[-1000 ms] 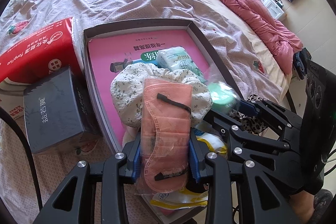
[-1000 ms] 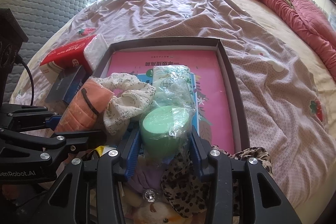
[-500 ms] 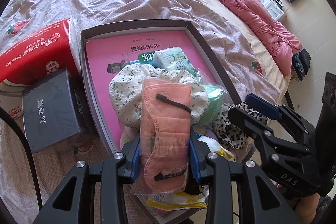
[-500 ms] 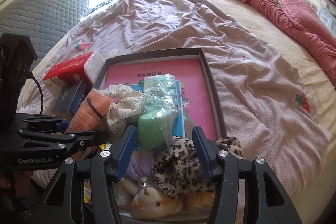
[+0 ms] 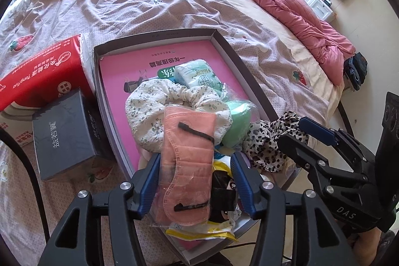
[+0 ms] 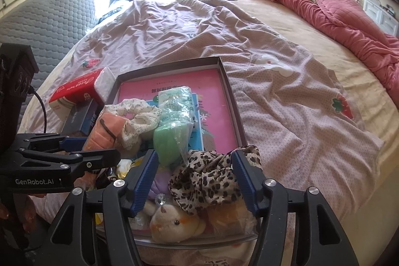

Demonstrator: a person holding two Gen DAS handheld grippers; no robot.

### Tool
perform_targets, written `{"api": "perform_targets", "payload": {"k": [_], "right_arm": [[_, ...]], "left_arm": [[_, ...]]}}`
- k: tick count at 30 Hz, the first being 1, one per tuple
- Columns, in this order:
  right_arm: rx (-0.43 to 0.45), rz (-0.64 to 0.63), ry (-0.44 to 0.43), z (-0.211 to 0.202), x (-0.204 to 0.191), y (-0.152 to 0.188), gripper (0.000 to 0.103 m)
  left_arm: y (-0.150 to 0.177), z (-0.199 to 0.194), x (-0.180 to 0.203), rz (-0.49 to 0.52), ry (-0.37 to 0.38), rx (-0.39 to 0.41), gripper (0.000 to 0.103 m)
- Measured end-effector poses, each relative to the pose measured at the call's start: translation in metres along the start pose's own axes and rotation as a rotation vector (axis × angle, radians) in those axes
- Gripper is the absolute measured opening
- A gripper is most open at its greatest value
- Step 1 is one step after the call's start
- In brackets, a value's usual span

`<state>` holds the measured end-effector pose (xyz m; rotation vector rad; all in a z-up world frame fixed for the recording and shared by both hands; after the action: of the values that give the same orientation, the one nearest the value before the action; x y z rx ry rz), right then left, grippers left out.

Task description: Organize soft objects

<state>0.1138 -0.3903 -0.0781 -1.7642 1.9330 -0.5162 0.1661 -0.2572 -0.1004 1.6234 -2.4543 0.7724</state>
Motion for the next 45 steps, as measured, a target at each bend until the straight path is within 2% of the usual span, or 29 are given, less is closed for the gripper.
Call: {"api": "perform_targets", "payload": {"k": [14,26,34,45], "right_arm": [[0.024,-0.005,0.043,-0.014,-0.002,0.001,0.074],[0.07,-0.055,0.049,-0.036,-0.017,0.002,0.075],[0.112,-0.084,0.028,-0.062,-0.028,0.009,0.076],[0.165,-0.154,0.001,-0.094,-0.054,0.034,0.078]], "left_arm": [[0.009,-0.025,0.008,0.027,-0.012,0.034,0.07],[0.03,-0.052,0.008,0.032,-0.063,0.08,0.073],[0.046,-0.077,0.007,0.029,-0.131,0.137,0.078],[0.086,-0.112,-0.004,-0.02,-0.234,0.2,0.083]]}}
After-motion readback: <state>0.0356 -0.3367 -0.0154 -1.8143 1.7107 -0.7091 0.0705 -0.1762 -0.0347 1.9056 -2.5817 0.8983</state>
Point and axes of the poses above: each gripper's, at about its wrist camera, not at the fingertips, and z roughly the way its jaws point, x to its right, y to its underside, the point moved 6 cm from there along z, roughly the way its jaws point, and after that the axes turned 2 degrees about y, right-handed, at the moved point
